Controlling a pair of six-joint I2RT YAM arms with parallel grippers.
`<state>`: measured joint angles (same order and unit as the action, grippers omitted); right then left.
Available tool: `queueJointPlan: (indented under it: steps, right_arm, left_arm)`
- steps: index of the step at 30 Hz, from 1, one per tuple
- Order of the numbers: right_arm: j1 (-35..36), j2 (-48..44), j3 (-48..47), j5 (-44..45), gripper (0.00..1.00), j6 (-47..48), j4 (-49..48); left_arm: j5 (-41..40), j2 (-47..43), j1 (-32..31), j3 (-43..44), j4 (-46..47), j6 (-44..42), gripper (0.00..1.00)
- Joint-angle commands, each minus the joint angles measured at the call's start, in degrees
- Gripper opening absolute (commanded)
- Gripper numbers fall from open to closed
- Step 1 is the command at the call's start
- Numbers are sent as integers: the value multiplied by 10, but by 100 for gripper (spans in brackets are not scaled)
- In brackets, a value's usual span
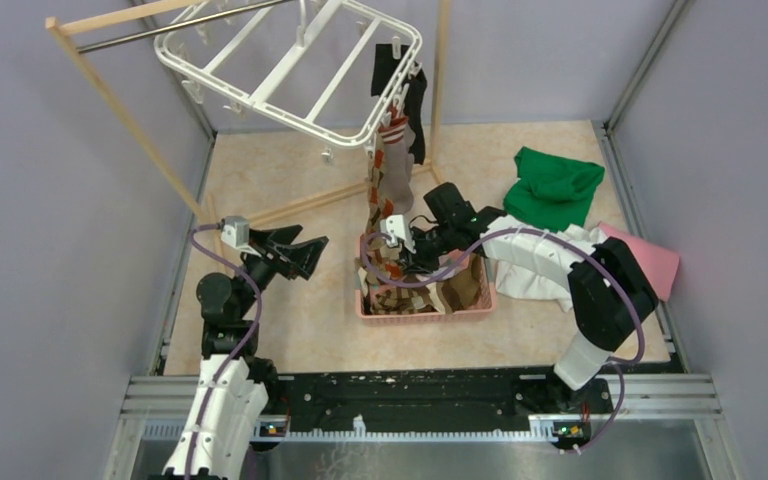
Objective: Clip the socks to the hanger
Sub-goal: Pick up the sock from the bin.
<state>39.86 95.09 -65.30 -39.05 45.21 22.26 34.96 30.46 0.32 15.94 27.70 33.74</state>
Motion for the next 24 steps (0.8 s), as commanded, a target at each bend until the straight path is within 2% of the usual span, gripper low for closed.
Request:
queueJointPlan:
  steps: [1,8,18,24]
  right_arm:
    - [6,2,-24,7,24,-7,-20]
    - [6,-5,-29,8,1,-14,-15]
    - [-54,-108,-42,-67,0,-67,33]
    - [-101,-211,17,-120,0,-72,33]
  left_arm:
    - [-15,-7,-1,8,4,-5,95]
    - [-8,-7,-1,14,4,1,96]
    - [-24,-32,-1,13,6,51,99]
    - [49,3,-1,18,75,95,99]
